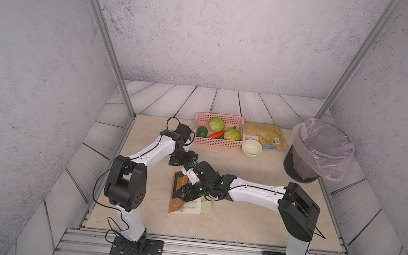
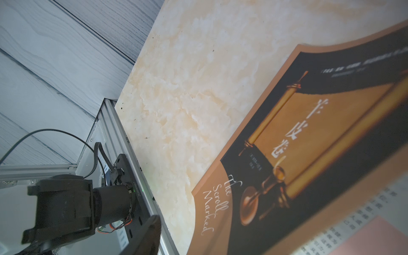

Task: Peel off the used sticky note
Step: Open the book at the center of the board.

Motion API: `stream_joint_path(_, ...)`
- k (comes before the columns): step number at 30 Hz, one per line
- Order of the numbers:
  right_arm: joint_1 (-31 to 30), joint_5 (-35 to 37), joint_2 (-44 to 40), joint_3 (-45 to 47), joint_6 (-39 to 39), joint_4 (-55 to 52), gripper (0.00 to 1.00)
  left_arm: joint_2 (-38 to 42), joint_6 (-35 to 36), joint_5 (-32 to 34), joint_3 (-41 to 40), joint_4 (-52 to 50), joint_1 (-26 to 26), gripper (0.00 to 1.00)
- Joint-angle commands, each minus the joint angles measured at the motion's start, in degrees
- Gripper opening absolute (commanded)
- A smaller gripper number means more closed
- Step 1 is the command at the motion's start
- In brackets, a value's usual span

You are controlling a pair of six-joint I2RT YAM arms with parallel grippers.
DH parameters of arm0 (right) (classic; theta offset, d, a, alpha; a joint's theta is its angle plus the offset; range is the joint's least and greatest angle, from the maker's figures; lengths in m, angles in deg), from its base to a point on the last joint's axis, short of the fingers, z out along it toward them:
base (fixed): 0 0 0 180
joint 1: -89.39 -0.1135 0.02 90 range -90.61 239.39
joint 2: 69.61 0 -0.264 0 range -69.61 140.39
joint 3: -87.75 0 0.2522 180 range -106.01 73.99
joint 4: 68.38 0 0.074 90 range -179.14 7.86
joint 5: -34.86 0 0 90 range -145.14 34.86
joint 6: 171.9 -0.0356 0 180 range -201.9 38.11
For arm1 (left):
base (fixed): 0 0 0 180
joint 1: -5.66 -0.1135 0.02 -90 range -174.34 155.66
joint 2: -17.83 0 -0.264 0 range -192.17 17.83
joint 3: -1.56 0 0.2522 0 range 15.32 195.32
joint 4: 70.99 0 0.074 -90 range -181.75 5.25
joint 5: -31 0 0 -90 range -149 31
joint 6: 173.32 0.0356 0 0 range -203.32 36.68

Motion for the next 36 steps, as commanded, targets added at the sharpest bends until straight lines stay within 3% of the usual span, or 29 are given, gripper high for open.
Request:
stream_joint_path(1, -0.33, 0.23, -1.38, -1.45, 0.81, 0.04, 0.64, -1.33, 0.74, -0.29, -0.19, -0.6, 0.79, 0.94)
stream_joint_path(14, -0.38, 0.25, -1.82, -1.04, 1.27, -0.11, 0.64, -2.77, 1.0, 0.07, 1.62, 0.2, 1.58, 0.98)
stream_joint_path(22, -0.42, 0.54, -1.85, -1.18, 1.29, -0.21, 0.64, -4.15, 0.65, 0.78, 1.09, 0.1, 1.81, 0.9)
stream_joint_path(26, -0.35, 0.55, -1.98, -1.24, 1.41, -0.45, 0.64, -4.01, 0.68, 1.06, 0.99, 0.15, 1.81, 0.82)
stream_joint_path(36, -0.38, 0.95, -2.28, -1.19, 1.54, -0.72, 0.64, -3.04, 1.15, 1.88, 0.98, -0.81, 1.81, 0.48)
